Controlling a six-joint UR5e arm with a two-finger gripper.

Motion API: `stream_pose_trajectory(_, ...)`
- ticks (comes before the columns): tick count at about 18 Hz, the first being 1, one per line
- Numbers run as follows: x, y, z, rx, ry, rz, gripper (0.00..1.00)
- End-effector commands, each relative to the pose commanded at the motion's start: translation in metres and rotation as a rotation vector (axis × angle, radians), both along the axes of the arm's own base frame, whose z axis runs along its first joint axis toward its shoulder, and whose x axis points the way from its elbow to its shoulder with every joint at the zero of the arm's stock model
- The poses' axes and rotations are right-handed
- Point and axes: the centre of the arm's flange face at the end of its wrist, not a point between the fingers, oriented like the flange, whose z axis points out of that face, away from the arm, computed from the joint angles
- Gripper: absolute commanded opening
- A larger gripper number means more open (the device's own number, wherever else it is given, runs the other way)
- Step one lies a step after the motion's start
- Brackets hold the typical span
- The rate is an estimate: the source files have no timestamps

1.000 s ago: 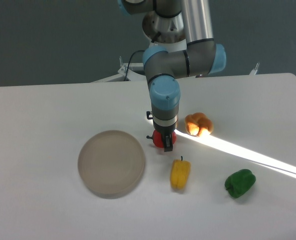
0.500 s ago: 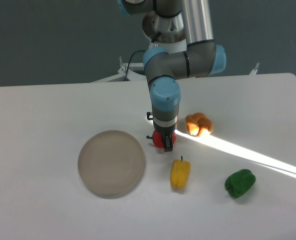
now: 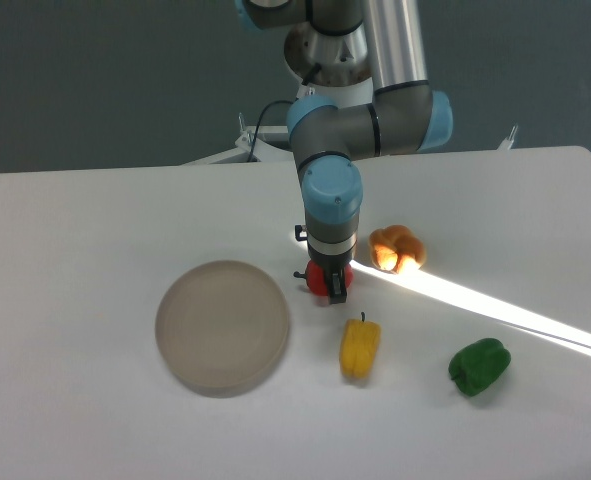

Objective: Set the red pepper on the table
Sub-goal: 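Lower the red pepper onto the table and open the gripper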

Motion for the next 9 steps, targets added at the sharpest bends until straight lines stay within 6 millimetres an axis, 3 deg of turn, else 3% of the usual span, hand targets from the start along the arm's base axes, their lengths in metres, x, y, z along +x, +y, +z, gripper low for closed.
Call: stream_pose_trajectory(9,-0.0033,0.0034,-0.0022,0.0,0.0,0.011,0.61)
